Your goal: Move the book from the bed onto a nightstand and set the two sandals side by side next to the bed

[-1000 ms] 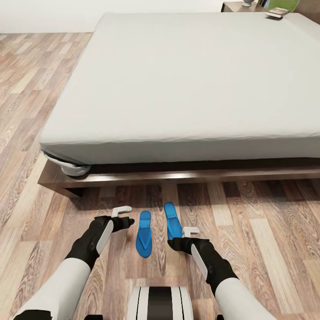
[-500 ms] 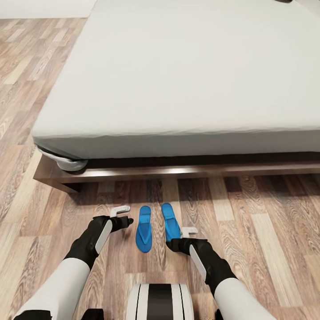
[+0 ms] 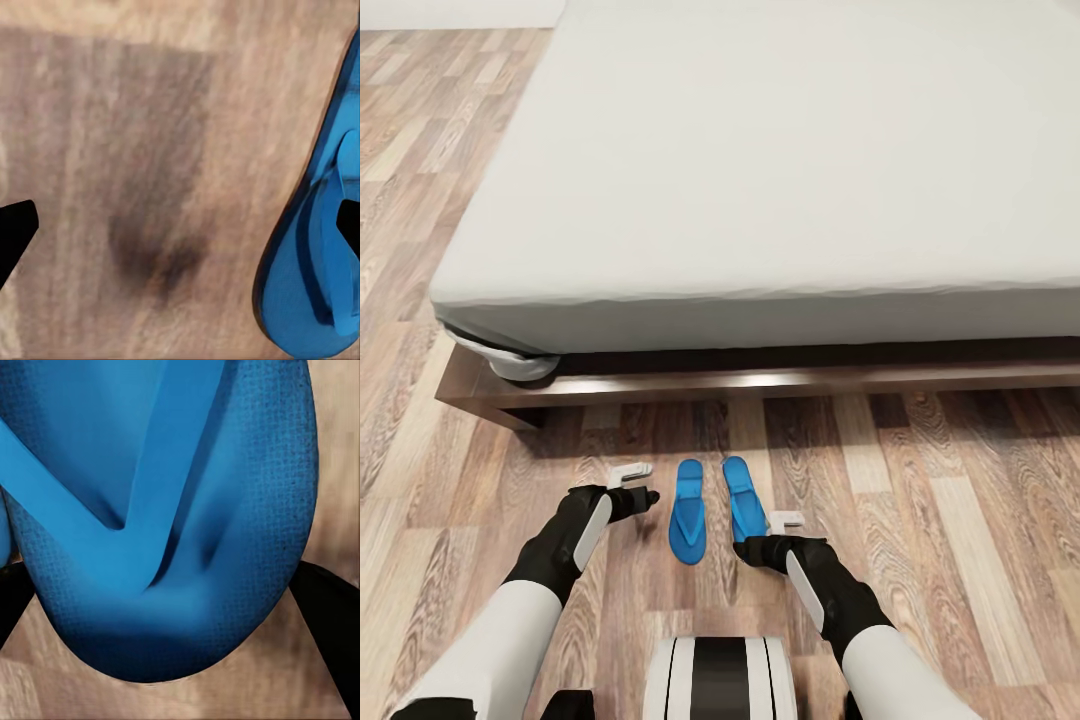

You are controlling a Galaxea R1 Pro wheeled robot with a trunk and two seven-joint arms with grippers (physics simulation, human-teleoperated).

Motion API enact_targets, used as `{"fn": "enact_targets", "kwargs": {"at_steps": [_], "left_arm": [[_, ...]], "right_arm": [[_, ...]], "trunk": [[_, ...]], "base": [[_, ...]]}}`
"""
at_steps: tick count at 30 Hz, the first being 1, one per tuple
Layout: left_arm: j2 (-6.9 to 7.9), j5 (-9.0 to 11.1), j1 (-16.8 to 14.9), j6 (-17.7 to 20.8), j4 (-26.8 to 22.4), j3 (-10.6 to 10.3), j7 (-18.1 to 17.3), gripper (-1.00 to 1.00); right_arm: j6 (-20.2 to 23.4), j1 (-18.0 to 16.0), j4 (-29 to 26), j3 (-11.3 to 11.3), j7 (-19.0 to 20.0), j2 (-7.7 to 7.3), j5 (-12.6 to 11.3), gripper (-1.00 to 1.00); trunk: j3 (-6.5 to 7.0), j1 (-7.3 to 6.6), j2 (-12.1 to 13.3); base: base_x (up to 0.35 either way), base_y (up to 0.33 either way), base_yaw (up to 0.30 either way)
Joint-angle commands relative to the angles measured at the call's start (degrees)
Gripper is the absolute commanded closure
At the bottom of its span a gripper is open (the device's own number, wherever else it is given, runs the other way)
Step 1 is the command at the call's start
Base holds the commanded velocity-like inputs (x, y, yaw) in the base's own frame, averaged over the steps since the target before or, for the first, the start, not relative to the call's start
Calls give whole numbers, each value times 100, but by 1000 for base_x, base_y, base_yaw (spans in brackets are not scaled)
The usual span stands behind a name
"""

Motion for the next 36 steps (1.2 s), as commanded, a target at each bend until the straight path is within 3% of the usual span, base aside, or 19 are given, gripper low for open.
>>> {"fn": "enact_targets", "kwargs": {"at_steps": [1,10,17,22,36], "left_arm": [[0,54,-1,26,-6,10,25,-100],[-8,47,1,26,-6,6,28,-100],[-14,48,0,26,-6,2,26,-100],[-16,45,-1,26,-6,2,27,-100],[-17,48,-1,26,-6,4,27,-100]], "right_arm": [[32,0,-11,1,-5,0,-33,100],[45,-1,-22,1,-5,0,-28,100],[47,-2,-22,1,-5,0,-28,100],[13,0,-17,1,-20,0,-29,100],[-487,-1,11,1,-31,0,-37,100]], "trunk": [[-3,-1,-1],[-3,-1,-1],[-158,17,-11],[-158,17,-11],[-158,17,-11]], "base": [[0,140,0],[0,22,0],[0,0,0],[0,0,0],[0,0,0]]}}
